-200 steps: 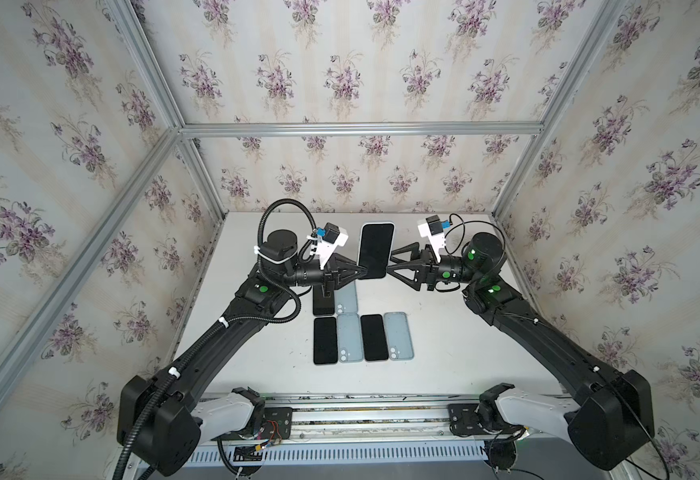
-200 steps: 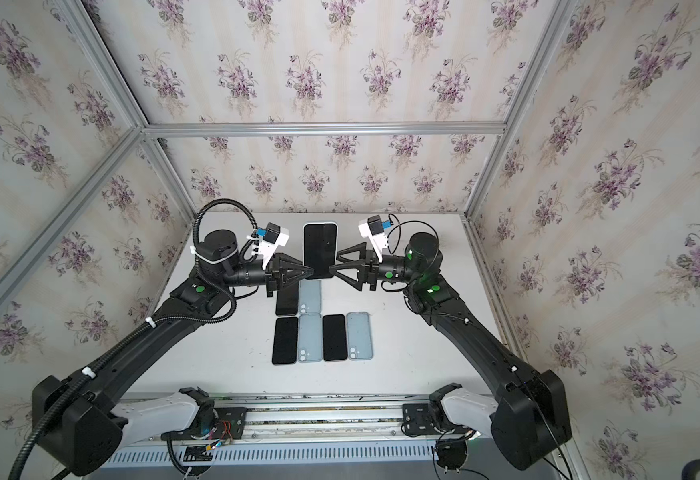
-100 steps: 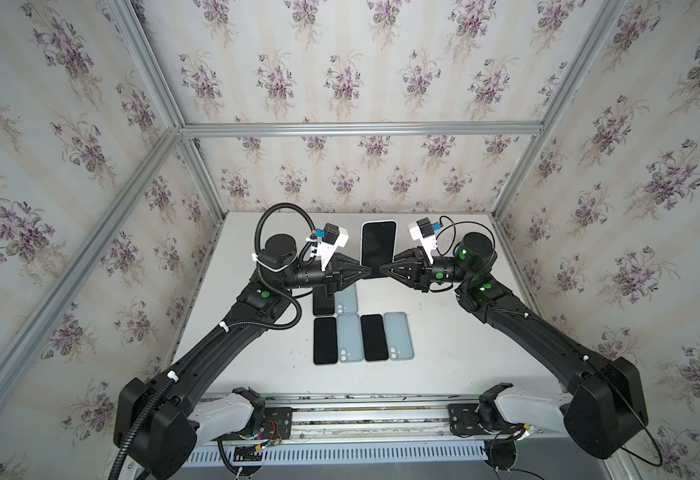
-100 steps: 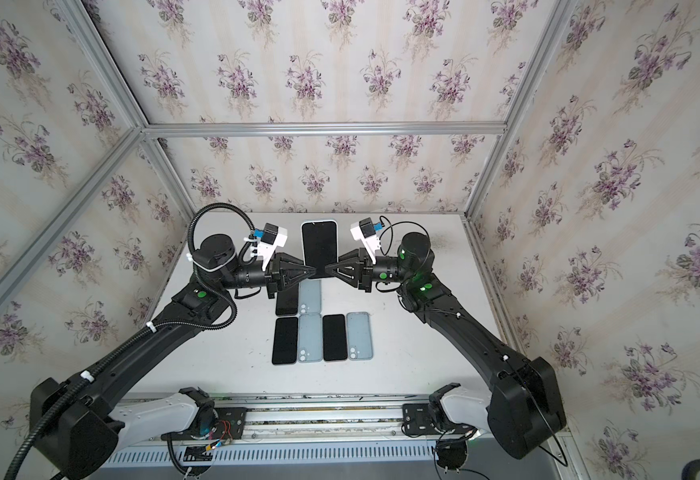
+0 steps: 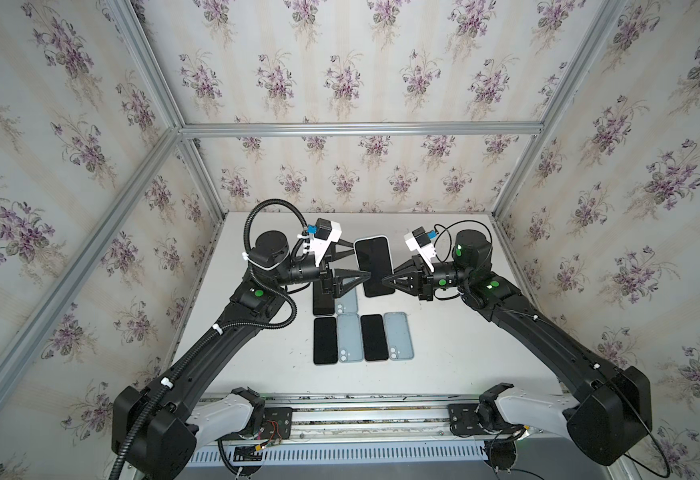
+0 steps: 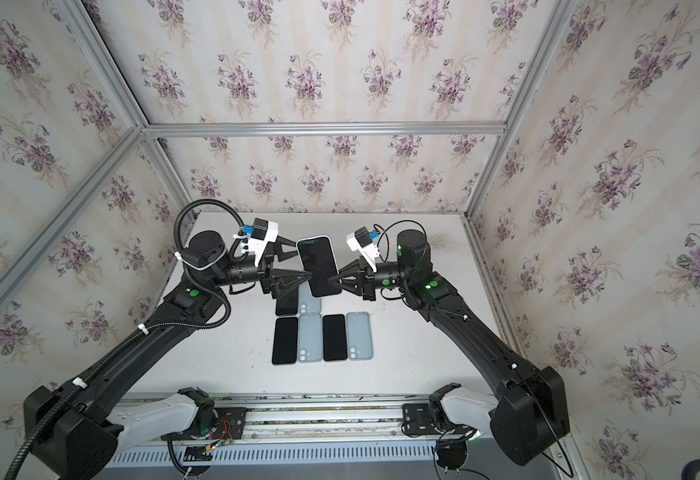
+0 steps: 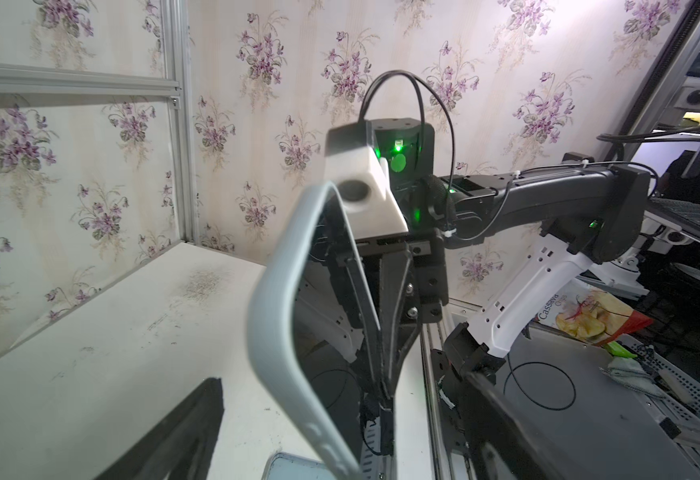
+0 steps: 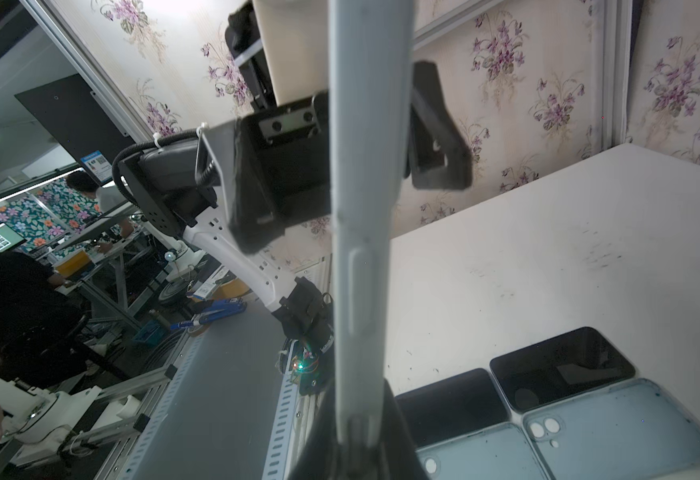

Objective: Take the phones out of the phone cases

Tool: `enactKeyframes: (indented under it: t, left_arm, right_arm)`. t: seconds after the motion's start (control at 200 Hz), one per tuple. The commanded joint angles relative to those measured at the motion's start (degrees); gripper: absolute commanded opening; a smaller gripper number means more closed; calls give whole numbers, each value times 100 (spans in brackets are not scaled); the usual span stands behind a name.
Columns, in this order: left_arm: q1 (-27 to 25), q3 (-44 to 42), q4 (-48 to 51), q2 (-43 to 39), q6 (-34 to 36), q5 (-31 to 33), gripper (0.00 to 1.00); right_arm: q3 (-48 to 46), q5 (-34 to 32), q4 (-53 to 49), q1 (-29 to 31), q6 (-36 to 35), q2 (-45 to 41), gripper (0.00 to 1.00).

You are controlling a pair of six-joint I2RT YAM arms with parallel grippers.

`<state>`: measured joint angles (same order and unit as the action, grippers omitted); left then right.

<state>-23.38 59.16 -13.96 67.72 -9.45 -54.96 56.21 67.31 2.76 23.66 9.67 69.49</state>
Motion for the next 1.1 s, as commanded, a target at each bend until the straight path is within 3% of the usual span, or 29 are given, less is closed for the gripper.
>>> enactKeyframes:
  t: [0.0, 0.2, 0.605, 0.715, 1.049, 1.094]
  left_arm:
    - [210, 275, 401, 144, 195, -602, 92]
    - [351, 654, 942, 544, 528, -1219, 93]
    - [335, 1060, 1411, 978, 657, -1450, 81]
    - [331, 1102, 1474, 1019, 678, -1469, 71]
    - [316, 1177, 1640, 1102, 663, -1586, 21]
    - [316, 1170, 1659, 1110, 629, -1601, 19]
  right_arm:
    - [124, 229, -323, 0, -599, -35, 1]
    - [179, 352, -641, 0, -860, 12, 0]
    - [207, 309, -1333, 21, -1477, 52, 0]
    - [208, 300, -1315, 25, -1472, 63, 0]
    - [203, 185, -1444, 36, -1599, 88, 0]
    - [193, 132, -1445, 33, -1602, 87, 0]
